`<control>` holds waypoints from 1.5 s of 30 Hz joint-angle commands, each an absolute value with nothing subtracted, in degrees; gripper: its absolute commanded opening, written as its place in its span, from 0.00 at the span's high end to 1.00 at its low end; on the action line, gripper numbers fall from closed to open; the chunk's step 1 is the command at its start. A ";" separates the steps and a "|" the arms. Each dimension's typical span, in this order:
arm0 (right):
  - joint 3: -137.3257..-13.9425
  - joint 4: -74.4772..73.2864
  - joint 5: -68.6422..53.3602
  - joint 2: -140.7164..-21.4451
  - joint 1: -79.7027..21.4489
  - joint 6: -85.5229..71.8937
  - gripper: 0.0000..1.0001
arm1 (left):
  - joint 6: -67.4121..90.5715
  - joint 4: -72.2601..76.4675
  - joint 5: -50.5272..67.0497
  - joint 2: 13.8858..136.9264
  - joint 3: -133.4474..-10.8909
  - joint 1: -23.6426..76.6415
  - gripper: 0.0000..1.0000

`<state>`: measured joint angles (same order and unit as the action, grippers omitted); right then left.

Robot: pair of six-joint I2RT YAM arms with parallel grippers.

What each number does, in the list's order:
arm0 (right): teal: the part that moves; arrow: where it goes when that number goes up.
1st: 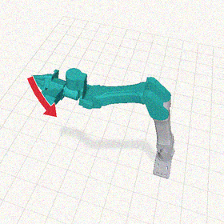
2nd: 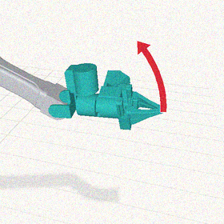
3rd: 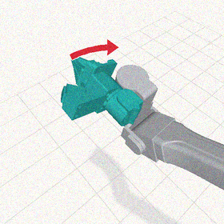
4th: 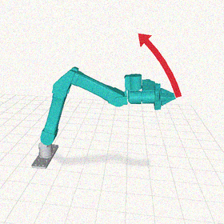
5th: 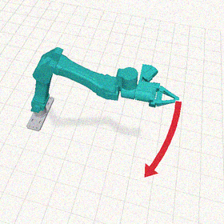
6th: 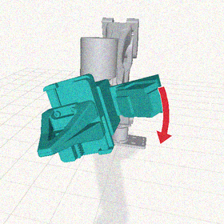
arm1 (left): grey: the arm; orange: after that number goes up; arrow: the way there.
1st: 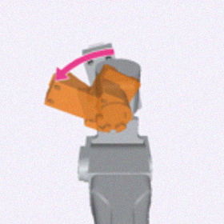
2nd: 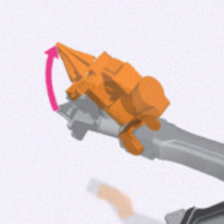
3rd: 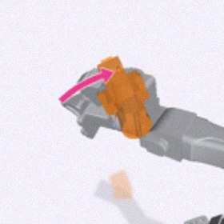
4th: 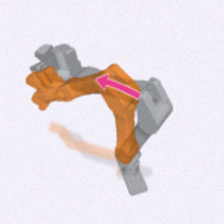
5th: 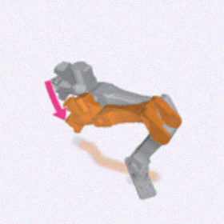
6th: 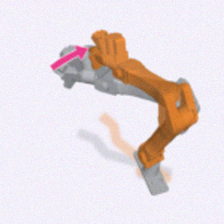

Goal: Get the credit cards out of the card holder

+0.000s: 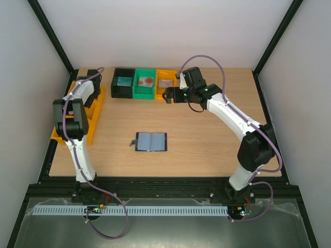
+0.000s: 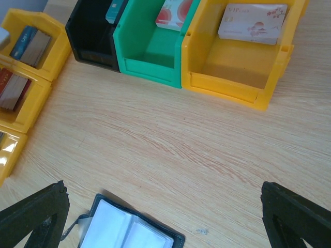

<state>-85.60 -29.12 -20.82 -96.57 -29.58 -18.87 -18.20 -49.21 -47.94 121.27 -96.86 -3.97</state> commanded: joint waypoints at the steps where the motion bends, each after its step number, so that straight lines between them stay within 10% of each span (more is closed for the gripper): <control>1: -90.15 -32.54 -20.16 -97.74 -29.36 -19.69 0.01 | -18.28 -49.91 -49.85 123.61 -99.91 -6.35 0.98; 45: -88.65 -33.43 -17.49 -93.21 -29.33 -16.89 0.01 | -14.30 -52.72 -56.02 131.33 -103.68 -7.72 0.98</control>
